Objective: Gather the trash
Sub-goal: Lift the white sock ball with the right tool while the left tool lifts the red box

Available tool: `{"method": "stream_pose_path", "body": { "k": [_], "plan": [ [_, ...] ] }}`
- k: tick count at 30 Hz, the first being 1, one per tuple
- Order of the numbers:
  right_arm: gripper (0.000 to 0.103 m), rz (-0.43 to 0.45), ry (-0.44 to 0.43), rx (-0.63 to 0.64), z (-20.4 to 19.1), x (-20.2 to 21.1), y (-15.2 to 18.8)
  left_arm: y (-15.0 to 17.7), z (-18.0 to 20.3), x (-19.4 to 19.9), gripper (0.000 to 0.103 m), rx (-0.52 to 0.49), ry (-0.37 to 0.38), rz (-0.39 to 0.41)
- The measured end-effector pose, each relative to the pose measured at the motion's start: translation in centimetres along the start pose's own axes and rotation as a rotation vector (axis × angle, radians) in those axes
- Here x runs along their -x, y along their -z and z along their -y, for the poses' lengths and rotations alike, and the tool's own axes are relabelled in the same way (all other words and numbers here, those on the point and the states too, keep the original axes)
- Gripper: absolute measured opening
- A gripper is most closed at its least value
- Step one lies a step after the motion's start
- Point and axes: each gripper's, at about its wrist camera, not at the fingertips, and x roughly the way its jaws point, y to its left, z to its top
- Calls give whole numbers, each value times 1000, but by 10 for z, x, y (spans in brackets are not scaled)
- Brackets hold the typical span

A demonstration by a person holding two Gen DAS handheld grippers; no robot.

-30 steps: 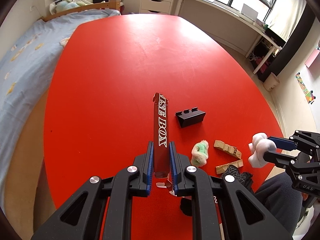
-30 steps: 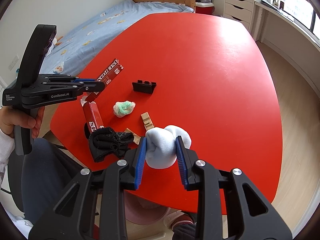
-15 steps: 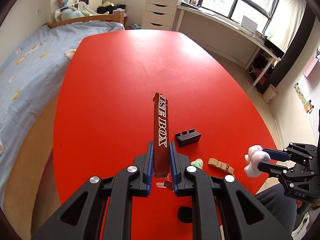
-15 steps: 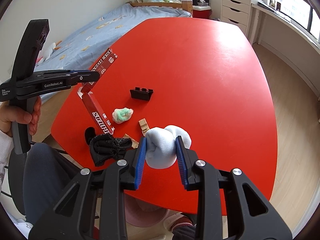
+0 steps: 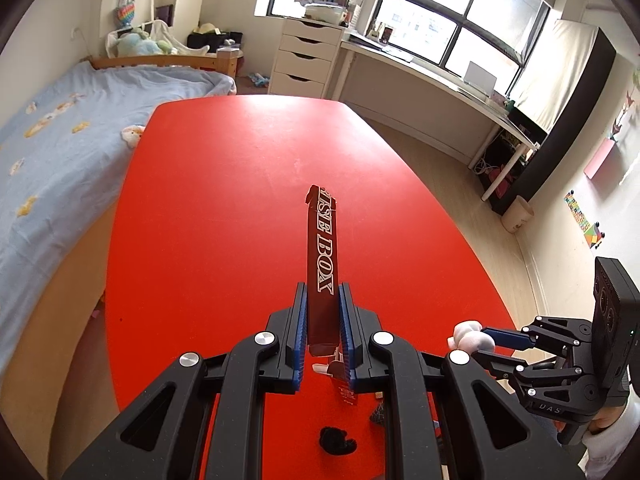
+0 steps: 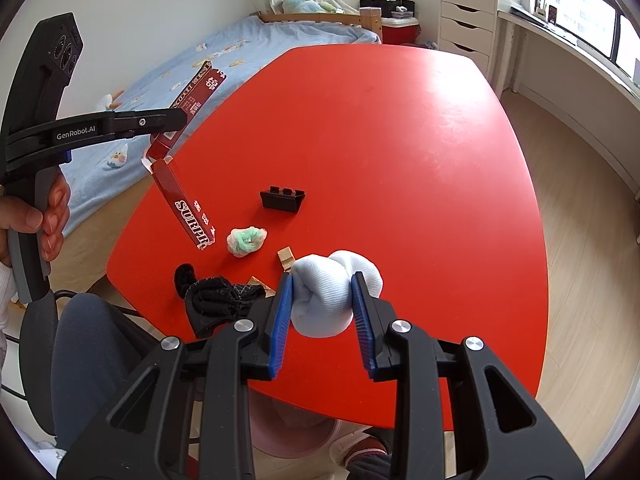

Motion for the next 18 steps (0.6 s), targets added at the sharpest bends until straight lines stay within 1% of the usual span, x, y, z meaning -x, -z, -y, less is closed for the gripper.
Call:
{"method": "stream_pose_path", "body": {
  "k": [3,8,13,18],
  "plan": [
    [30,6,-1,-3,1,2,-1,-2,-2,4,15,43,51,11],
    [30,8,-2,-4,0,2,0,-3,-2,8,15,85,98,24],
    [30,9,-4,-5,-1,3,0,-4,-6,10,15,142,174,37],
    [30,7,-6,-6,-3,2,0,-4,-3,12,15,154,196,46]
  ]
}}
